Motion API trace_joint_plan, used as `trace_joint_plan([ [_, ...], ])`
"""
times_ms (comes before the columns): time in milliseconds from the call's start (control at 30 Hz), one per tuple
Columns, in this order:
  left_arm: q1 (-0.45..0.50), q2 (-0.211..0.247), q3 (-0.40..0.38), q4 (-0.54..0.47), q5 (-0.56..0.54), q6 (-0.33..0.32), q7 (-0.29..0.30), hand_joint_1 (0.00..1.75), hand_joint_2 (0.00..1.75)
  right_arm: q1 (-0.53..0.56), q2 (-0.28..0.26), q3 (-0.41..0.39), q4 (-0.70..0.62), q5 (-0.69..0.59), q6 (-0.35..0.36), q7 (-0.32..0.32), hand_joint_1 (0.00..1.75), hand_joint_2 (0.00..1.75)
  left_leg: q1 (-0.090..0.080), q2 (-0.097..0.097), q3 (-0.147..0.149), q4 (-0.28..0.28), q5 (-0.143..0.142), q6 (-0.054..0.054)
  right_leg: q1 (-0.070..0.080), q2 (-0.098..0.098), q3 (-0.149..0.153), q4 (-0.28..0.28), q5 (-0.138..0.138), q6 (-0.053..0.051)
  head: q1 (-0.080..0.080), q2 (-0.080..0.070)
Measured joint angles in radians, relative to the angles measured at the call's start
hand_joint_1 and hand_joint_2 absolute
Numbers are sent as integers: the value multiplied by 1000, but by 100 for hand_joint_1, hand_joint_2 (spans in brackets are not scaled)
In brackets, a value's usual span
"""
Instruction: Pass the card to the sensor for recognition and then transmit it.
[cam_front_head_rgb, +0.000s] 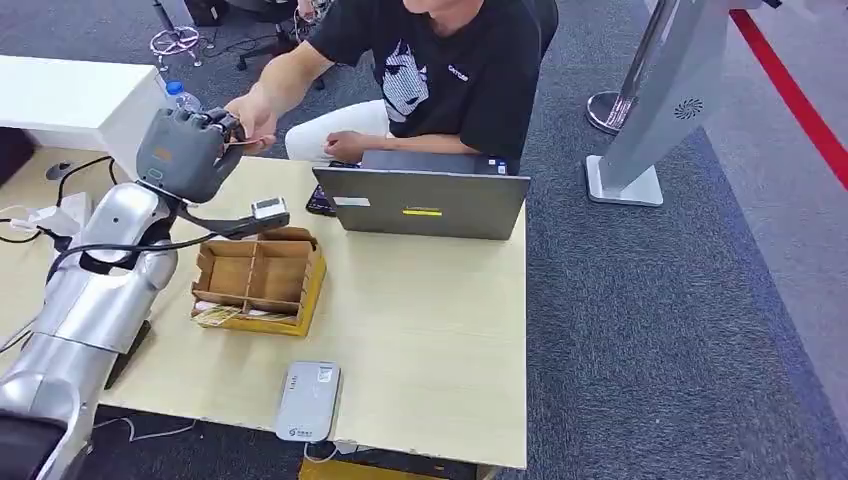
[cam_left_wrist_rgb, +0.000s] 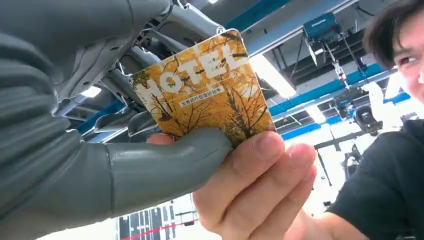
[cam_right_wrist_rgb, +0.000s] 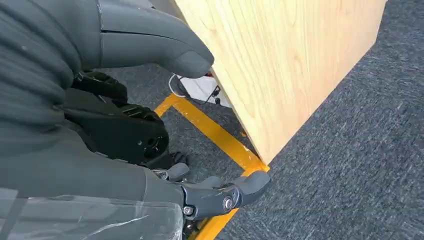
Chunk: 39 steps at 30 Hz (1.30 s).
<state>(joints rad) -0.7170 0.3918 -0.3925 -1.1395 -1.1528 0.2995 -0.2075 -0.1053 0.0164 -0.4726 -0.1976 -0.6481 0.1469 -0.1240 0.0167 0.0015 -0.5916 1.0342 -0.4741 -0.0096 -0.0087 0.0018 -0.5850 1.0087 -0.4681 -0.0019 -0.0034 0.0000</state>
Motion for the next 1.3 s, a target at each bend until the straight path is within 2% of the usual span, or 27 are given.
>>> trace_joint_plan([
  [33, 4, 1, 0, -1, -4, 7, -2, 17, 175, 0, 0, 0, 0, 0, 0, -1, 0, 175, 0, 0, 0, 0, 0, 0, 0, 0, 0, 0, 0, 0, 0, 0],
  [67, 7, 2, 0, -2, -6, 12, -2, 0, 175, 0, 0, 0, 0, 0, -1, -2, 0, 175, 0, 0, 0, 0, 0, 0, 0, 0, 0, 0, 0, 0, 0, 0],
  [500, 87, 23, 24, -55, -31, 79, -2, 0, 175, 2, 0, 0, 0, 0, -1, -4, 0, 175, 0, 0, -1, 0, 0, 0, 0, 0, -1, 0, 0, 0, 0, 0],
  [633, 138, 31, 40, -103, -35, 115, -6, 0, 175, 5, 0, 0, 0, -5, -1, -8, 0, 175, 0, 1, 0, 0, 0, 0, 0, 0, -1, 0, 0, 0, 0, 0],
  [767, 236, 31, 60, -195, -42, 142, -27, 0, 175, 14, 0, -4, 0, -16, 4, -16, 0, 175, 0, 1, 0, 0, -1, 0, 0, 1, -1, 0, -1, 0, 0, 0],
  [933, 447, 29, 60, -346, -128, 167, -45, 0, 175, 32, 0, -26, 0, -41, 17, -27, 0, 175, -1, 2, 0, 0, -3, 0, -1, 2, -1, -1, -2, 0, 0, 0],
  [1067, 556, 13, 11, -404, -210, 170, -37, 0, 175, 40, -5, -54, 0, -66, 16, -25, 0, 175, -1, 2, 0, 0, -4, 1, -1, 1, -1, -2, -4, 2, 0, 0],
  [1200, 571, -21, -71, -413, -233, 146, -4, 0, 175, 40, -17, -76, -1, -77, 17, -15, 0, 175, -1, 2, 0, 0, -4, 2, -1, 1, 0, -2, -3, 2, 0, 0],
  [1300, 579, -29, -98, -415, -227, 141, 8, 0, 175, 42, -19, -87, -1, -76, 17, -16, 0, 175, -1, 2, 0, 0, -4, 2, -1, 1, 0, -2, -2, 1, 0, 0],
])
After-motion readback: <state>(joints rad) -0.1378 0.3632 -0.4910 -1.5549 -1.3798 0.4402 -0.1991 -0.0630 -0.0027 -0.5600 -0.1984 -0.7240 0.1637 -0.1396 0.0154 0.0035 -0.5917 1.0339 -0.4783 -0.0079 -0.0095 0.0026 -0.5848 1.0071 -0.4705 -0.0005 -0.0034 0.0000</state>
